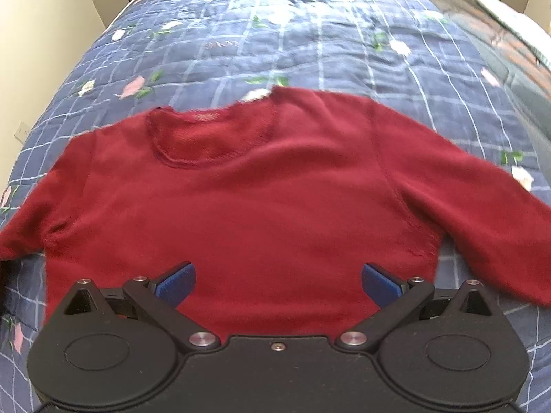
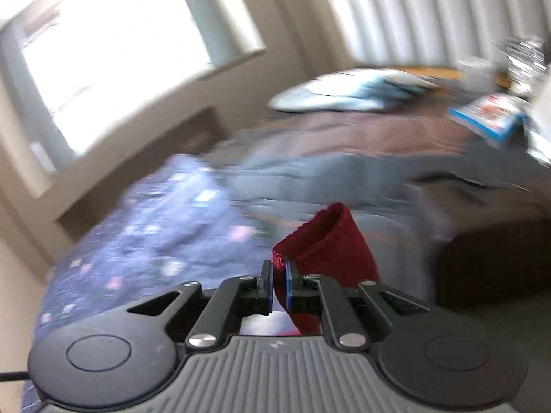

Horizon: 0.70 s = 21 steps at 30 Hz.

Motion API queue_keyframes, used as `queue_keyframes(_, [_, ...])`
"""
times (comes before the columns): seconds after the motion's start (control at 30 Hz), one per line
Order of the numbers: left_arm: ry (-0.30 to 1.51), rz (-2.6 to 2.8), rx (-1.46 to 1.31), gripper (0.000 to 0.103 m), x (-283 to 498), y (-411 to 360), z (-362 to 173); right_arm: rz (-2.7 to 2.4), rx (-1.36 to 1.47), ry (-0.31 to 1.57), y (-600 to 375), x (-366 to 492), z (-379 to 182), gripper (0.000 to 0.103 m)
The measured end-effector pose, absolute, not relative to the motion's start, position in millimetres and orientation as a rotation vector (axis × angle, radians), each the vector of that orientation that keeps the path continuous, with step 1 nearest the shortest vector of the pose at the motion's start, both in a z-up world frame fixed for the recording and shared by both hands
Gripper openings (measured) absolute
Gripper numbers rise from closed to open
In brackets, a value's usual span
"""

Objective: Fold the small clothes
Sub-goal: 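Lift the held sleeve with the right gripper and lay it across the sweater body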

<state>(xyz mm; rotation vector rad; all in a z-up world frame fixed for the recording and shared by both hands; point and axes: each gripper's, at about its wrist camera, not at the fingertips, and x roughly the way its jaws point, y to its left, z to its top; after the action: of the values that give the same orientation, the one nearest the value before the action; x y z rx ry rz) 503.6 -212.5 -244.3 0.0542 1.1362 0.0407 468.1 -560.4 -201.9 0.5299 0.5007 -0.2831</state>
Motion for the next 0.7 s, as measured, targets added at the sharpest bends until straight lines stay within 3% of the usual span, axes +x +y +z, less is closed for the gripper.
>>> queue_keyframes(0.37, [1.074, 0.101, 0.023, 0.102, 509.9, -78.9, -200.4, 0.152, 0.433, 0.511, -356.2, 548.7, -159.6, 0.008])
queue_keyframes(0.7, [1.082, 0.276, -0.049, 0.102, 507.5, 35.3, -200.6, 0.432, 0.319, 0.747, -193.8, 544.6, -228.2, 0.008])
